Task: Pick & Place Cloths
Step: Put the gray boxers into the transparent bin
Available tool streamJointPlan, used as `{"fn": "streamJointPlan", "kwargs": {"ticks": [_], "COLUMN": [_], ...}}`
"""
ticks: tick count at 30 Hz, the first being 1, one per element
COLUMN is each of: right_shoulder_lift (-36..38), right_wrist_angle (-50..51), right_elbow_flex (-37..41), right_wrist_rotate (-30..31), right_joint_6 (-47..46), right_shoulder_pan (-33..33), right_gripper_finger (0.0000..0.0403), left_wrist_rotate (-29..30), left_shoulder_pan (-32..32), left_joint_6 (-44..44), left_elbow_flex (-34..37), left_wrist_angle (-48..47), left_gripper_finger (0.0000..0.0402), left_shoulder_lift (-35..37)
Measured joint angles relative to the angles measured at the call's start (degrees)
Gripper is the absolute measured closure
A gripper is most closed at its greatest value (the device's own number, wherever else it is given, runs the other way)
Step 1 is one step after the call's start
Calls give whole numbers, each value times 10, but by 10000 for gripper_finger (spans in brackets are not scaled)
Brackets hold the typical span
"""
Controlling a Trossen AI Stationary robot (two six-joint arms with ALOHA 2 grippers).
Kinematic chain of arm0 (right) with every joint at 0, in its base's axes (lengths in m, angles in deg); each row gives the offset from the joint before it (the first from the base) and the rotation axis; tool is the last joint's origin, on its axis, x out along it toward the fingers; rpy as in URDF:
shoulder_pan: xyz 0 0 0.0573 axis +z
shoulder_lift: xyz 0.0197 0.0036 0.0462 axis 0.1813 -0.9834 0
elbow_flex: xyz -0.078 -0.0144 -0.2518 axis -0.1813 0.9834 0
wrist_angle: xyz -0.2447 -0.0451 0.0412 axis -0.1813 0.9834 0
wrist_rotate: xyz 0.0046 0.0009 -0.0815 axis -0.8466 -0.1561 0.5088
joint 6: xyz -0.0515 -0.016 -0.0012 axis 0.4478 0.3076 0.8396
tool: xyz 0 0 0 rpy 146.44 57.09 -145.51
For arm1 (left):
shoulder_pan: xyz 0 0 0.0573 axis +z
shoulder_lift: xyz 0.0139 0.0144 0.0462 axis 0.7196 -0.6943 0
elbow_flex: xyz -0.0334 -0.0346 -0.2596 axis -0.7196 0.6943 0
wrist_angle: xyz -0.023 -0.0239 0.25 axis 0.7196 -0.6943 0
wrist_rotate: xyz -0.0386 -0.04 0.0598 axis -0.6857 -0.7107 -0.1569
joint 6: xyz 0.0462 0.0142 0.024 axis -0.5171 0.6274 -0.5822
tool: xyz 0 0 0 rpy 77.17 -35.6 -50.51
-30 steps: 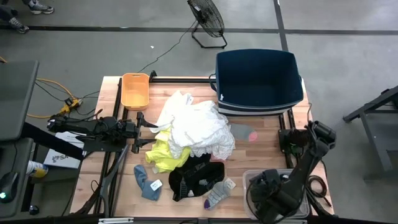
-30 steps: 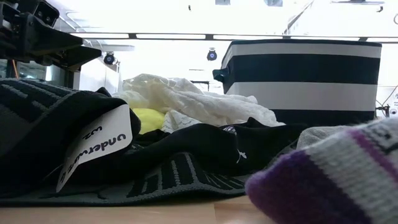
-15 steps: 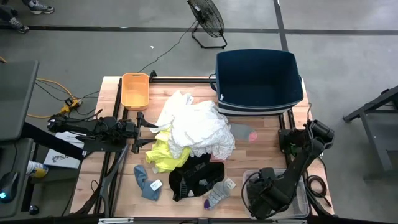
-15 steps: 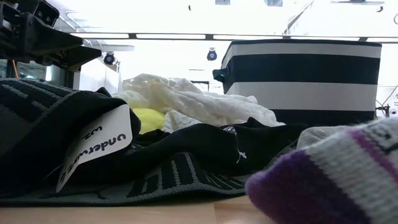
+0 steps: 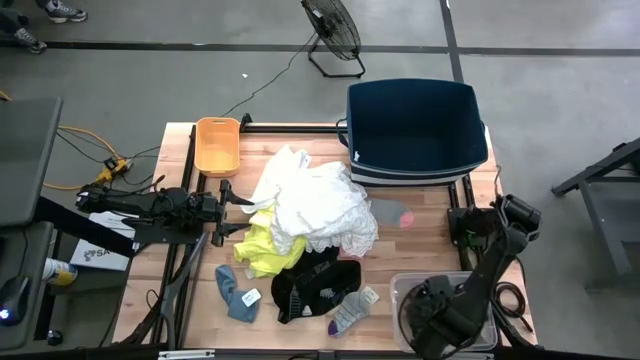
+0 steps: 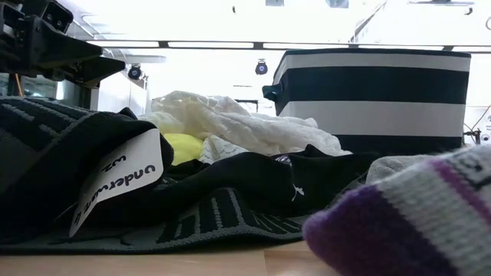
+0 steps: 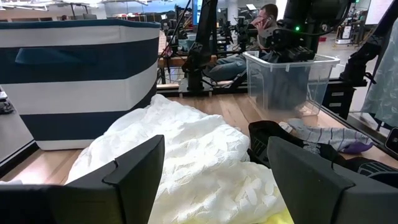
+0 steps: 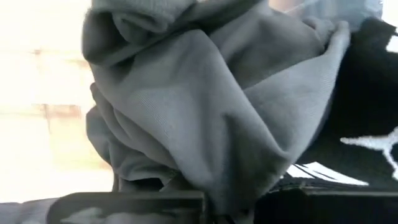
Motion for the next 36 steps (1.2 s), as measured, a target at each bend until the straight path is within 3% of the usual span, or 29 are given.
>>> {"fn": "streamJointPlan", "kwargs": {"ticks": [8,22,27,36], "right_shoulder_lift": [-1,2,23,78], "right_wrist_angle": [-84,-88,-87,-84], "right_elbow_flex": [59,62,62,62], "right_wrist_rotate": [-10,-12,-3,18], "right_joint_6": [-10,-11,-9,11], "right_shoulder_pan": [-1,-12,-18,-32], "right_gripper_finger": [383,322,273,148], "left_wrist_rotate": [0,0,0,0], "left_shoulder_pan": [0,0,0,0], "left_joint_6": [0,0,0,0], "left_elbow_flex": [0,0,0,0], "left_wrist_angle": [0,0,0,0], "left_gripper_finger": [121,121,121,121], "left_shoulder_lift": [0,0,0,0]}}
